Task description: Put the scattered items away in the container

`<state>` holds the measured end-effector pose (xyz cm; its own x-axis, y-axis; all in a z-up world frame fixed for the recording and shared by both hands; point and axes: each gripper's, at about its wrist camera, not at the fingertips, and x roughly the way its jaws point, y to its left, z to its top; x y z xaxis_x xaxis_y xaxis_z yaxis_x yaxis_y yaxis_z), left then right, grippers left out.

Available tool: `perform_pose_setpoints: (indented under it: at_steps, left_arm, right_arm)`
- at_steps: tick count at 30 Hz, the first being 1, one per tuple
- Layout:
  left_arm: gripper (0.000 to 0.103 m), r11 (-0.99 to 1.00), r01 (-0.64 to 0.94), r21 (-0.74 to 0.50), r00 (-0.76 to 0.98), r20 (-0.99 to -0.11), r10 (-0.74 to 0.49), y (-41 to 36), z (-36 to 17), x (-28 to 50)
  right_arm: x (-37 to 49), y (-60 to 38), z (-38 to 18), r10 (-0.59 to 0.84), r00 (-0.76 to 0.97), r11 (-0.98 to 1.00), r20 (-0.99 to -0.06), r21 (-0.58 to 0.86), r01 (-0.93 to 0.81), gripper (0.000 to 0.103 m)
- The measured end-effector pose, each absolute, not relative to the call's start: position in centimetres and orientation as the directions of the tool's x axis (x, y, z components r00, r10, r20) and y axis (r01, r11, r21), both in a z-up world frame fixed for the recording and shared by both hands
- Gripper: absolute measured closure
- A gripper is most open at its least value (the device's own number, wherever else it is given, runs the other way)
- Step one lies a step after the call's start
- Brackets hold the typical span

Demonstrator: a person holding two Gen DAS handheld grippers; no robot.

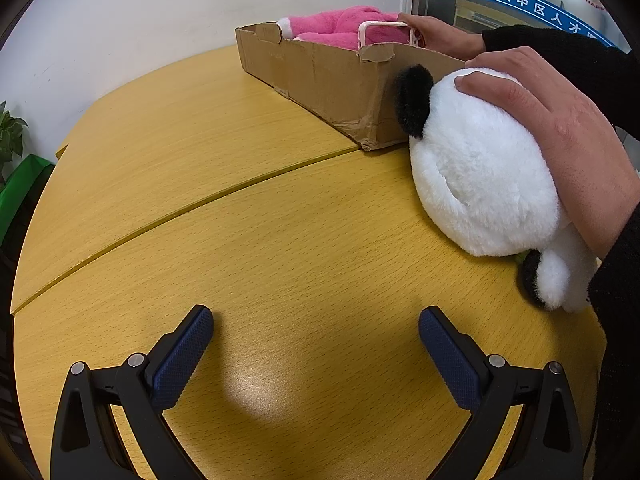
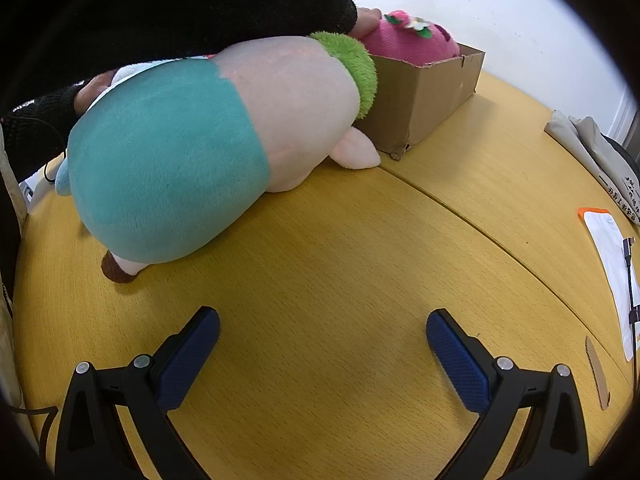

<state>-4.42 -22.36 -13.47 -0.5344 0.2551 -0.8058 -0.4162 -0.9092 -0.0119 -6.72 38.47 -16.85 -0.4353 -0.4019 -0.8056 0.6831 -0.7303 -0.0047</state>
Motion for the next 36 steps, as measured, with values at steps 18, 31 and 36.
perform_pose_setpoints:
  at_steps: [18, 31, 36]
  left_arm:
    - [0.000, -0.909, -0.417, -0.012, -0.534, -0.806, 0.255, -22.37, -13.46, -4.42]
    - [0.000, -0.909, -0.417, -0.012, -0.534, -0.806, 0.255, -22.36, -13.46, -4.43]
    - [0.000, -0.909, -0.417, -0.012, -0.534, -0.806, 0.255, -22.34, -13.47, -4.43]
  right_arm:
    - [-6.73, 38.50, -16.89, -0.402, -0.435, -0.730, -0.805, -0.005, 0.683, 0.000]
    - [-6.74, 38.52, -16.92, -0.403, -0.435, -0.730, -0.805, -0.005, 0.684, 0.000]
    - [-6.76, 38.55, -16.93, -0.403, -0.435, -0.729, -0.805, -0.005, 0.684, 0.000]
